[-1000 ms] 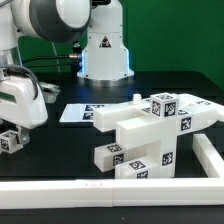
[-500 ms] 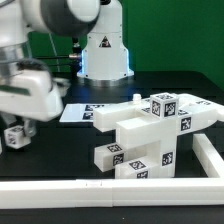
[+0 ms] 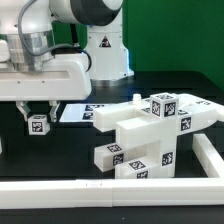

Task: Assemble chair

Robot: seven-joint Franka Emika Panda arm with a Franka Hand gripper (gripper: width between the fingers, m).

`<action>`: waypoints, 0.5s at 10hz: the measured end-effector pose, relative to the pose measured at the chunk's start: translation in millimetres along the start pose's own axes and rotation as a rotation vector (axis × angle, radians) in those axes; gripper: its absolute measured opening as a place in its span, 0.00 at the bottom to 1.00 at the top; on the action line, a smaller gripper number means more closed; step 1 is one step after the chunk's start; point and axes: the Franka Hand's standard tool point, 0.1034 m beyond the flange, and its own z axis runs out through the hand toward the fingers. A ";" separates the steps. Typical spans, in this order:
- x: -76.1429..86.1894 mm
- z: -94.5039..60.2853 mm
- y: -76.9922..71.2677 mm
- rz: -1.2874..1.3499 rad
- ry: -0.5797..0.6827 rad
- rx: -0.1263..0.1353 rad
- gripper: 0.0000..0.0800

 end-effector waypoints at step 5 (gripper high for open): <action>-20.5 9.4 -17.2 -0.565 -0.055 -0.031 0.36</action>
Offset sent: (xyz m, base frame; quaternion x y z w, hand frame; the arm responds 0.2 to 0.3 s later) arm -0.0265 0.0288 -0.0062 -0.0117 -0.0090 -0.3658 0.9306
